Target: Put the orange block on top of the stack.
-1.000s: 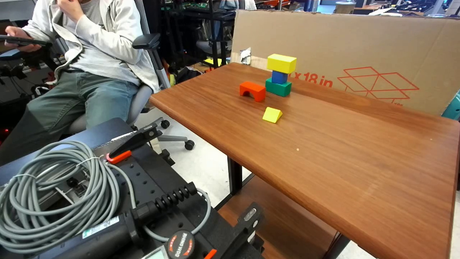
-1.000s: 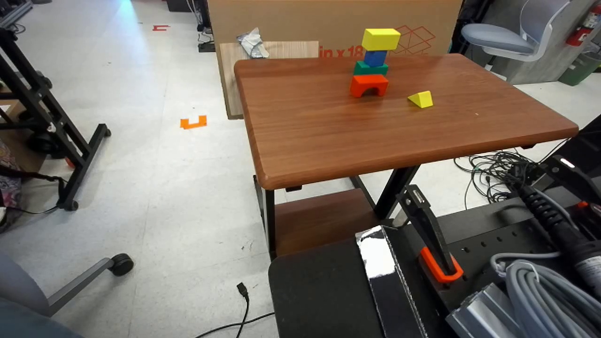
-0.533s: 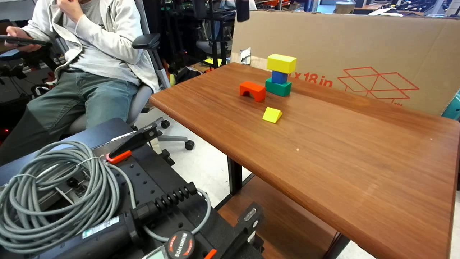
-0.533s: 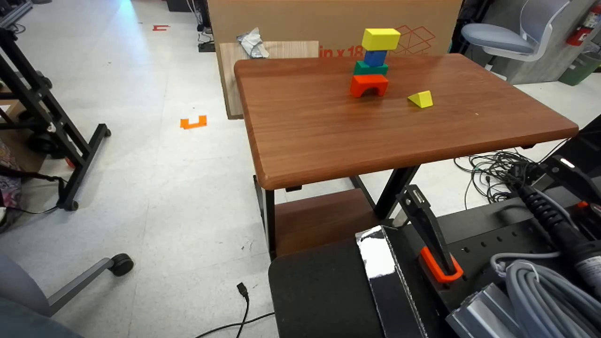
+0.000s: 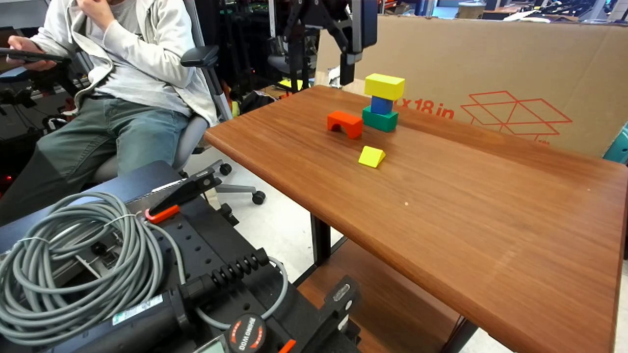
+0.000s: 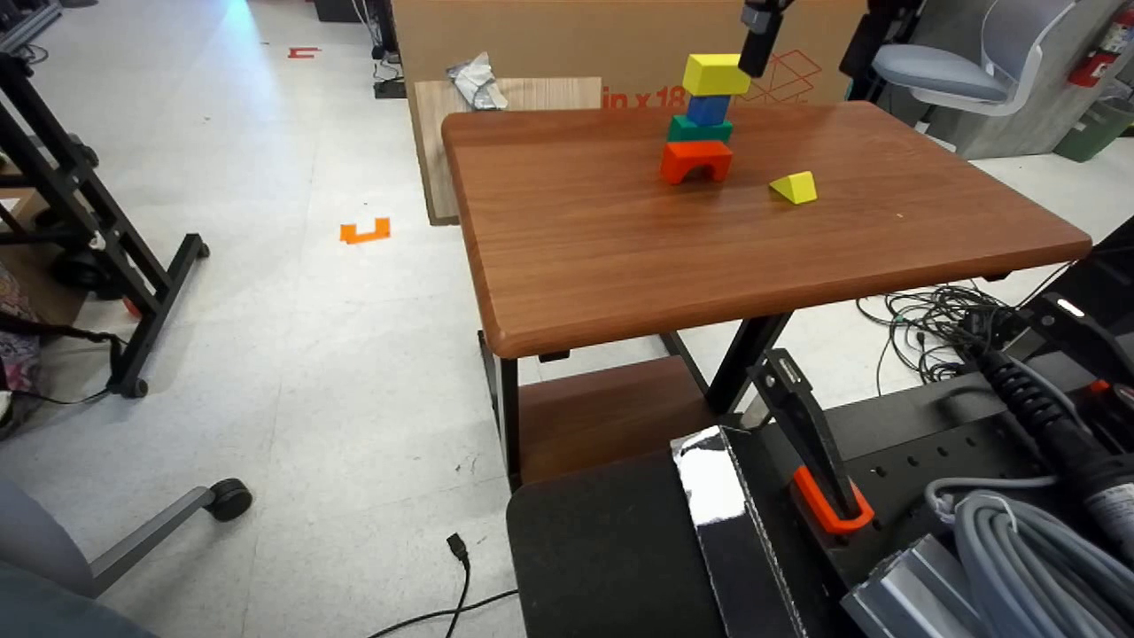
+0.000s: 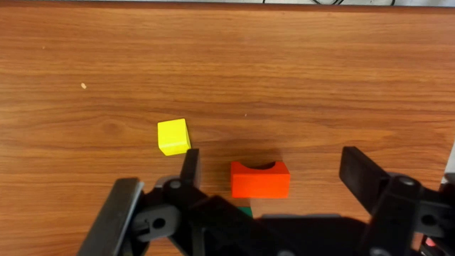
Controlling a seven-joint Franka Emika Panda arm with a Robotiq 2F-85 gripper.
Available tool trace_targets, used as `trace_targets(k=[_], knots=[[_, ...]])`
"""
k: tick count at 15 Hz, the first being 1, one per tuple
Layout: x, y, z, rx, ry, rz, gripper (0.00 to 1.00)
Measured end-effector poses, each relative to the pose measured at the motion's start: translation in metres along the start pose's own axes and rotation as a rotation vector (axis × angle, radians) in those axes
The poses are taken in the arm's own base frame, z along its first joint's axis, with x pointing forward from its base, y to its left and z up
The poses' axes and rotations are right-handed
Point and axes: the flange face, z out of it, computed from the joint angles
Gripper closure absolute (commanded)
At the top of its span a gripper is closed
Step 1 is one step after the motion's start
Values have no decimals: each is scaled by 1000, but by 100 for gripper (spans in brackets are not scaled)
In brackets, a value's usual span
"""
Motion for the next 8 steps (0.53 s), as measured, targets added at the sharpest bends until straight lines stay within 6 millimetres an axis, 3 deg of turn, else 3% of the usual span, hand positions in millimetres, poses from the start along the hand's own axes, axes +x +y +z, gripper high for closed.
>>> trace_targets(k=[8], knots=[[26,-6,44,-23,51,-32,0]])
